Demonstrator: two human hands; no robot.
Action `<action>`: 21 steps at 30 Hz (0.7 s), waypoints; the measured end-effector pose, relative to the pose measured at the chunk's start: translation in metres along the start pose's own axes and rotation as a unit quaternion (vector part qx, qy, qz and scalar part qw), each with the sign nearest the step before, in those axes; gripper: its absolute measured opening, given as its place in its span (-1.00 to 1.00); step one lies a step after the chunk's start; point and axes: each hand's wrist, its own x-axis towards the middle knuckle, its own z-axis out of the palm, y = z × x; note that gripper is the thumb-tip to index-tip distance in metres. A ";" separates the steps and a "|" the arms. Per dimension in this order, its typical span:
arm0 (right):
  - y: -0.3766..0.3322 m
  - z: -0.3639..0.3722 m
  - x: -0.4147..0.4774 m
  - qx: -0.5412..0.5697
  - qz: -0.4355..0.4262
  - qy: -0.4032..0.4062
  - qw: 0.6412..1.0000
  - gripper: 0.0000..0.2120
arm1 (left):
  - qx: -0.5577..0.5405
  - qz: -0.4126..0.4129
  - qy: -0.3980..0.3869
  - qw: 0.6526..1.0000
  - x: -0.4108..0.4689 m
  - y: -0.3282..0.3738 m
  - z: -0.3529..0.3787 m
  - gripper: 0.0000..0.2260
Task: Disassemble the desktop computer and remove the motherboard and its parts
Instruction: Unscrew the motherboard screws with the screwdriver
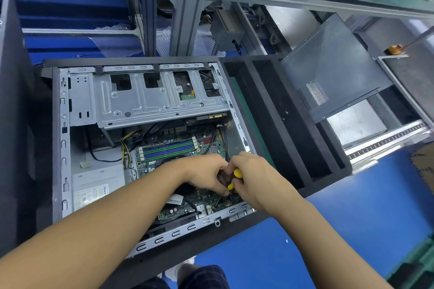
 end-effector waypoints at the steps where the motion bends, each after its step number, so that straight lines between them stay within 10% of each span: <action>1: 0.000 0.000 0.000 -0.001 -0.005 -0.008 1.000 -0.78 | 0.002 -0.002 0.000 1.000 0.000 0.000 0.000 -0.75; 10: -0.007 0.011 0.002 -0.037 0.041 0.015 0.998 -0.73 | 0.016 0.006 -0.001 1.000 -0.004 0.006 0.000 -0.54; 21: -0.004 0.012 -0.003 -0.004 -0.003 -0.029 1.000 -0.76 | 0.040 0.001 0.015 0.999 -0.001 0.002 0.003 -0.74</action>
